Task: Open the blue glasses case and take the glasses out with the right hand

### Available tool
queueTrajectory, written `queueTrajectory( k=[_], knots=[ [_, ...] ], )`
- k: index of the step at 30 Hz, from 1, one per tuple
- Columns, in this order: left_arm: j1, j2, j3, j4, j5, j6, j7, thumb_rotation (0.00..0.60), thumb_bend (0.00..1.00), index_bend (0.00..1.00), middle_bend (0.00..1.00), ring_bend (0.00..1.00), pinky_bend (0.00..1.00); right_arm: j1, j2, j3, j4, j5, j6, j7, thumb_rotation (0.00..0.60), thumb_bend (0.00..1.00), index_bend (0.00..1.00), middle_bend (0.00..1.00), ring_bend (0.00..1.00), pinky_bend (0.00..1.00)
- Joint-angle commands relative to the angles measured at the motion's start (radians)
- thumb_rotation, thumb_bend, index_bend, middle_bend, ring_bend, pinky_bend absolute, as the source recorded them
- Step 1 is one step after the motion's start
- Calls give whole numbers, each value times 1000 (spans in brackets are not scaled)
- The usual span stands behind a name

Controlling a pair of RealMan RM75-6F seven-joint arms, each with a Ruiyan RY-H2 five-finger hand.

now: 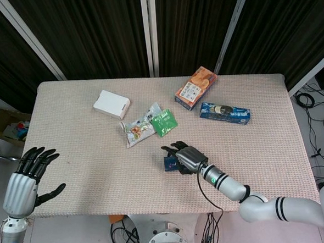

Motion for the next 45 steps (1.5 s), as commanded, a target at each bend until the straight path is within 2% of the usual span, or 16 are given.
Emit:
queueTrajectory(
  k=[1, 3, 7, 10, 12, 19, 36, 45],
  knots=[
    [6, -2, 1, 8, -1, 10, -7, 600, 57, 221, 203, 116, 127, 9, 17, -20, -44, -8, -7, -17, 600, 756, 0, 261, 31, 57],
    [11, -2, 3, 14, -1, 14, -12, 600, 57, 221, 203, 116, 127, -4, 42, -31, -65, -17, 17, -18, 600, 669, 0, 266, 31, 57],
    [17, -3, 6, 25, -1, 21, -22, 600, 58, 221, 203, 116, 127, -52, 88, -59, -78, -64, 144, -94, 600, 372, 8, 265, 32, 59],
    [21, -4, 7, 29, 1, 26, -25, 600, 57, 220, 203, 116, 127, -70, 111, -91, -77, -82, 201, -197, 600, 237, 68, 262, 32, 62],
    [23, -5, 8, 30, 1, 26, -26, 600, 56, 221, 203, 116, 127, -73, 122, -109, -86, -75, 205, -245, 600, 213, 109, 257, 32, 62],
    [26, -8, 9, 31, 5, 28, -25, 600, 56, 221, 203, 116, 127, -63, 114, -132, -72, -34, 189, -331, 600, 299, 155, 254, 32, 63],
    [34, -6, 6, 31, 1, 31, -27, 600, 56, 219, 203, 116, 127, -51, 72, -126, -7, -17, 198, -350, 600, 374, 223, 274, 42, 63],
    [36, -7, 5, 34, 2, 33, -30, 600, 56, 217, 203, 116, 127, -43, 68, -124, -4, -6, 194, -362, 600, 527, 299, 300, 67, 75]
  ],
)
